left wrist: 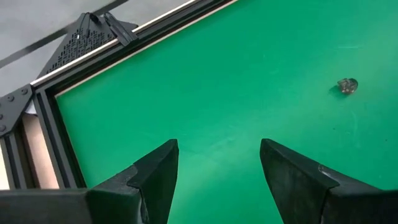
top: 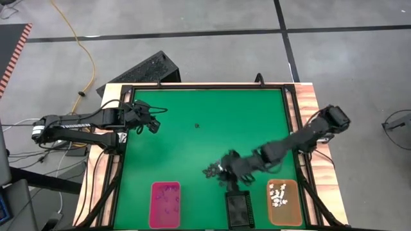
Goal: Sort Halloween decoration
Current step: Put the black skull toy into the black organizing bin
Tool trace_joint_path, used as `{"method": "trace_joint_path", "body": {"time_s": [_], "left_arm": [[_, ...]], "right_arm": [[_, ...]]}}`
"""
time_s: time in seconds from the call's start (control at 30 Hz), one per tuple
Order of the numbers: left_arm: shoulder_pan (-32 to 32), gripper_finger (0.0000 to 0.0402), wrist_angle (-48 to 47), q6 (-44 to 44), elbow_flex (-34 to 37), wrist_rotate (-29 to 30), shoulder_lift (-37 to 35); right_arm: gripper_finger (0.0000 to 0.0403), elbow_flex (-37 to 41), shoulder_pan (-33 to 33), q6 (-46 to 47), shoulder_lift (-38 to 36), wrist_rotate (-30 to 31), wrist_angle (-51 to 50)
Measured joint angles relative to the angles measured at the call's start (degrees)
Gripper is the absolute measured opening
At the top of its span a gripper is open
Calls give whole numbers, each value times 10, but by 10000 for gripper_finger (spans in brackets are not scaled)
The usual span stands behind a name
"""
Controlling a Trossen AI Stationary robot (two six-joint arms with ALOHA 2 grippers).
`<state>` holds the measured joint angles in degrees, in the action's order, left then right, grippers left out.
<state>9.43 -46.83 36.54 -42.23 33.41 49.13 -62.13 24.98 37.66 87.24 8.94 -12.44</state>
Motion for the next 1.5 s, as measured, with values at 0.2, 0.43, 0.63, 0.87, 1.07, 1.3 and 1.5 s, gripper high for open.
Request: {"method": "trace_joint_path", "body": {"time_s": [0.2, 0.43, 0.63, 0.87, 1.07, 1.3, 1.5], "left_arm": [[0, 219, 0, 16, 0, 0, 0], [0, 219, 0, 23, 0, 0, 0], [0, 219, 0, 23, 0, 0, 0], [0, 219, 0, 23, 0, 2, 0], [0, 219, 0, 21, 0, 3, 0], [0, 219, -2, 2, 0, 4, 0], [0, 219, -2, -13, 0, 21, 0]], "right_arm": [[100, 0, 96, 118, 18, 16, -26], [172, 0, 149, 165, 86, 9, -30], [191, 0, 150, 178, 115, -49, -40], [192, -31, 94, 59, 75, -44, -66], [180, -52, -12, -138, 62, 92, -84], [176, -16, -153, -282, 68, 107, 53], [176, 65, -262, -324, 70, 77, 241]]}}
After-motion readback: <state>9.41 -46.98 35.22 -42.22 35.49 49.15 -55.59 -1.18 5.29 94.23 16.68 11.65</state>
